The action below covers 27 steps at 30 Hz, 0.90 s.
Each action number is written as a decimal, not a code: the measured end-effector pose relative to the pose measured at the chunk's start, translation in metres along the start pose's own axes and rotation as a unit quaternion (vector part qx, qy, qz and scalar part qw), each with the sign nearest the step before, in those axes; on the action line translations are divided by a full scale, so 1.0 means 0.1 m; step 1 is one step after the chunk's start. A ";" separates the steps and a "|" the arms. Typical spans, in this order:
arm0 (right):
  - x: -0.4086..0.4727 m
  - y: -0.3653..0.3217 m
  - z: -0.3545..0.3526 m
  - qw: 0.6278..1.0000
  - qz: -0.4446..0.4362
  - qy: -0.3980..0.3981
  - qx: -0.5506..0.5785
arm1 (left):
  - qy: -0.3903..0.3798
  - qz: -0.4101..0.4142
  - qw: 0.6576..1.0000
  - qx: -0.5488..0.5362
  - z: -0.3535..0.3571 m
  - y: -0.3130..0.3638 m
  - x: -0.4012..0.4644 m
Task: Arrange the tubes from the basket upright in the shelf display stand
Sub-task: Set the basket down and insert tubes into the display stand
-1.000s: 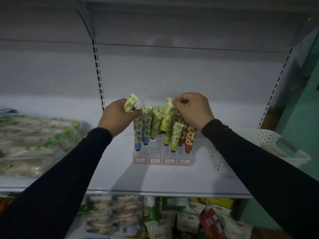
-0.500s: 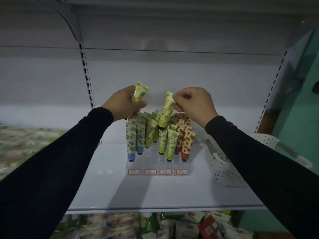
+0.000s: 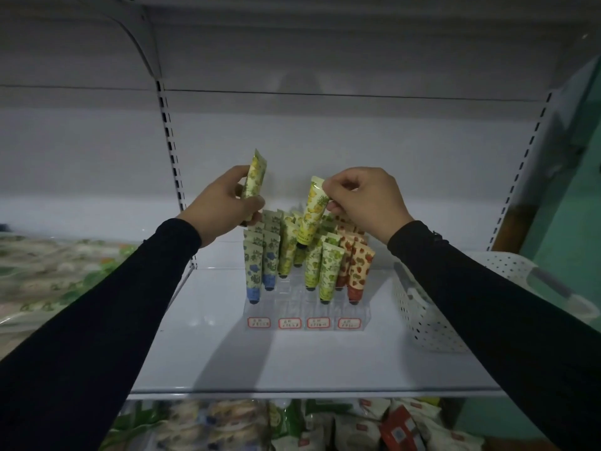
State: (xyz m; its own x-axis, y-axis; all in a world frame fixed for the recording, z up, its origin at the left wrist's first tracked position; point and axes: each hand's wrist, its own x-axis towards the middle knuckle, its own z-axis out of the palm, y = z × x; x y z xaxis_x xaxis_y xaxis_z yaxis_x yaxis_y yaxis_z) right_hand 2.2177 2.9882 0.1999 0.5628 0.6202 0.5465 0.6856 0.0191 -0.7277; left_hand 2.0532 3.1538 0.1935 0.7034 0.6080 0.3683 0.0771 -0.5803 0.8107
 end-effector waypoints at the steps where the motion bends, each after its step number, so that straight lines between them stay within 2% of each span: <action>1: -0.02 0.00 0.03 1.000 -0.005 -0.006 -0.004 | 0.005 0.004 1.000 -0.006 0.00 -0.02 -0.03; 6: -0.12 0.02 0.15 0.999 -0.018 -0.027 -0.032 | 0.022 0.010 1.000 -0.008 0.02 -0.13 -0.10; 13: -0.14 0.02 0.09 1.000 0.000 -0.005 -0.023 | 0.019 0.047 0.985 0.163 0.16 -0.08 -0.01; 20: -0.03 0.00 0.02 0.999 -0.003 0.030 -0.014 | 0.045 -0.011 0.950 0.309 0.35 -0.10 0.26; 27: 0.01 0.03 0.01 0.999 0.002 0.041 -0.006 | 0.032 -0.063 0.933 0.352 0.40 -0.13 0.36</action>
State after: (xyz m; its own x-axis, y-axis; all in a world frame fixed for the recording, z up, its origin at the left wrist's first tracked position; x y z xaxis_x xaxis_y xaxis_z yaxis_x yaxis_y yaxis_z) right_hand 2.2198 2.9897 0.1974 0.6012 0.5536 0.5763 0.6888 0.0067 -0.7249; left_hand 2.1062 3.1616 0.1778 0.6153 0.7137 0.3347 0.6178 -0.7003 0.3576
